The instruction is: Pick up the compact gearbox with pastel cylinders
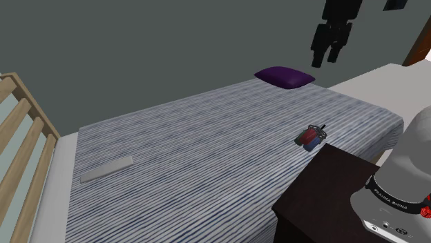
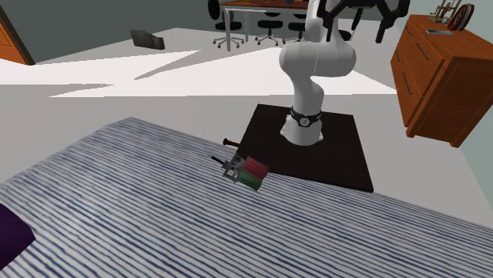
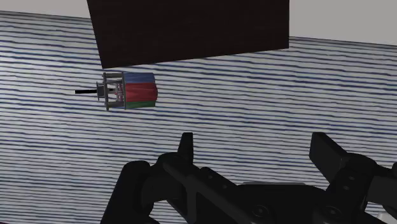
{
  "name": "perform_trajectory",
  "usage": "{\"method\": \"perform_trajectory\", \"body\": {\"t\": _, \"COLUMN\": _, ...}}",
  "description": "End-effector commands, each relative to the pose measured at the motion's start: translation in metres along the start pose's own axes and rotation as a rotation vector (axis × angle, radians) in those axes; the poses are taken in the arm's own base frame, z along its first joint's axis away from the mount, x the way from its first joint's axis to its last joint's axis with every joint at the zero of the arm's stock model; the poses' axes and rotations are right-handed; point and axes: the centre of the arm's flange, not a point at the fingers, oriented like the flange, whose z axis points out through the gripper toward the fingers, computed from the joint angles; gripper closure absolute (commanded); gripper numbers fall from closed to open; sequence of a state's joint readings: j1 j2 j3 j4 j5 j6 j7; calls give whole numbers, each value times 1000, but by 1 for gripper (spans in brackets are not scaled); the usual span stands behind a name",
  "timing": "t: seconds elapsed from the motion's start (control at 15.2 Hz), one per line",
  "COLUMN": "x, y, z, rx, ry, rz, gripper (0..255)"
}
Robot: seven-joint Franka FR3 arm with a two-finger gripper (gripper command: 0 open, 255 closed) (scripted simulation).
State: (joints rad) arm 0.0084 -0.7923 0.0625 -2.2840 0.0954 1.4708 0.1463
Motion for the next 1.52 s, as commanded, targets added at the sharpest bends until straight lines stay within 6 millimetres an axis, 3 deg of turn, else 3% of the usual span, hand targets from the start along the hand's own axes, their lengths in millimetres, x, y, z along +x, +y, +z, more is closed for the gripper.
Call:
{"method": "perform_trajectory", "body": {"t": 0.0, "x": 0, "y": 0, "z": 0, "rx": 0, "ry": 0, "rz": 0, "gripper": 0}}
{"method": "perform_trajectory", "body": {"t": 0.73, "x": 75, "y": 67, "z": 112, "rx": -25, "ry": -84, "rz": 462, "gripper": 0}}
{"method": "perform_trajectory", "body": {"t": 1.12, "x": 97, "y": 116, "z": 175, "rx": -38, "ry": -130, "rz": 715, "gripper": 0}}
{"method": "perform_trajectory", "body": {"t": 1.45, "x": 103, "y": 161, "z": 227, "rx": -49, "ry": -168, "rz": 925, "gripper": 0}}
